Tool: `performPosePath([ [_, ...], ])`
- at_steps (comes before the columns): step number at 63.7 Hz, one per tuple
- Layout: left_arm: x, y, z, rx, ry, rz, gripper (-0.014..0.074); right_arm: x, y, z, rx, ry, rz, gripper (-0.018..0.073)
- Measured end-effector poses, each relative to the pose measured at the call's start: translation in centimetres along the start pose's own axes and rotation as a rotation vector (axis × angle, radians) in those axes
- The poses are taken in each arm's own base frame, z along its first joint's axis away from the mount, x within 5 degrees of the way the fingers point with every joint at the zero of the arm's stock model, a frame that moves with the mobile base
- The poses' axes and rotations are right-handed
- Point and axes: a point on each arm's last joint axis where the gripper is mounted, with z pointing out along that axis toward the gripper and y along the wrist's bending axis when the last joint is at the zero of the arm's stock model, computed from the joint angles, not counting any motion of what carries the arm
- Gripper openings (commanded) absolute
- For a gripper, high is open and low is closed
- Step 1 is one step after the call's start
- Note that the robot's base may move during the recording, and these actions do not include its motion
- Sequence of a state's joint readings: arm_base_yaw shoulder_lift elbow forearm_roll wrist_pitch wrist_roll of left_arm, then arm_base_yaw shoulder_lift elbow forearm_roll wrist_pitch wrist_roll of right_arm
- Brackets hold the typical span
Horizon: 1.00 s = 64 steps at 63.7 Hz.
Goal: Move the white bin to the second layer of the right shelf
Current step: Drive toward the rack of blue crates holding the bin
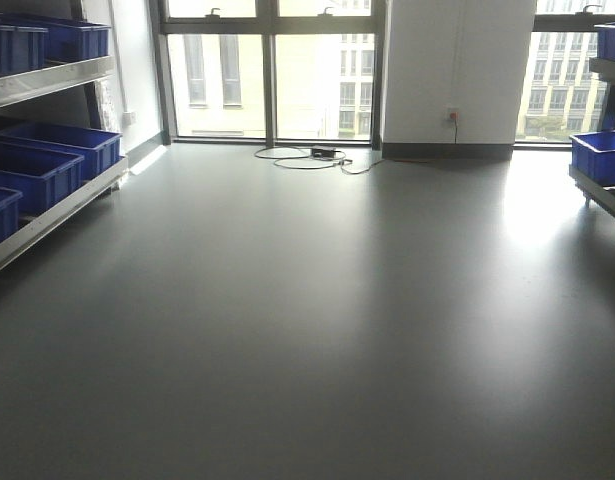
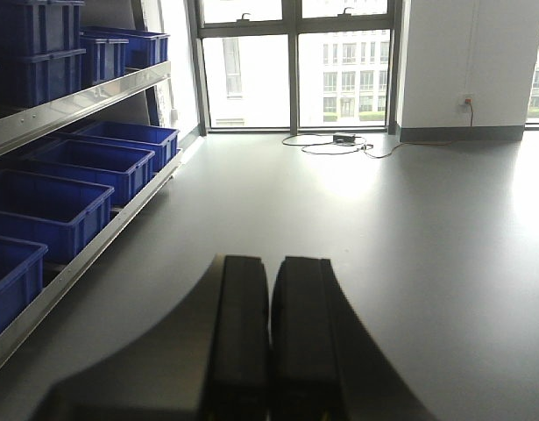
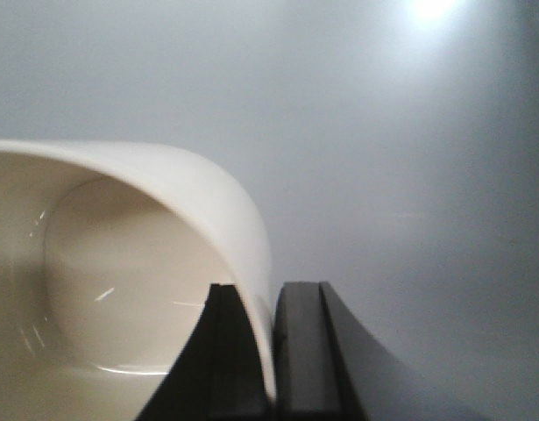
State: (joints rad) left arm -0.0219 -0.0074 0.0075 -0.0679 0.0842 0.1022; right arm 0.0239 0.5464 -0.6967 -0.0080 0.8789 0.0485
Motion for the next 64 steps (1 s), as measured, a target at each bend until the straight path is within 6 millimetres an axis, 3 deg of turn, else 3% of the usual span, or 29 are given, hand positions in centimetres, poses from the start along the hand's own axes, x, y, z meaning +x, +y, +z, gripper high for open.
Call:
performPosePath([
  [64,0.00,0.00,0.00,0.000,0.000,0.000,0.0085,0.00,0.00,0.00,0.000,0.000,0.000,0.0056],
])
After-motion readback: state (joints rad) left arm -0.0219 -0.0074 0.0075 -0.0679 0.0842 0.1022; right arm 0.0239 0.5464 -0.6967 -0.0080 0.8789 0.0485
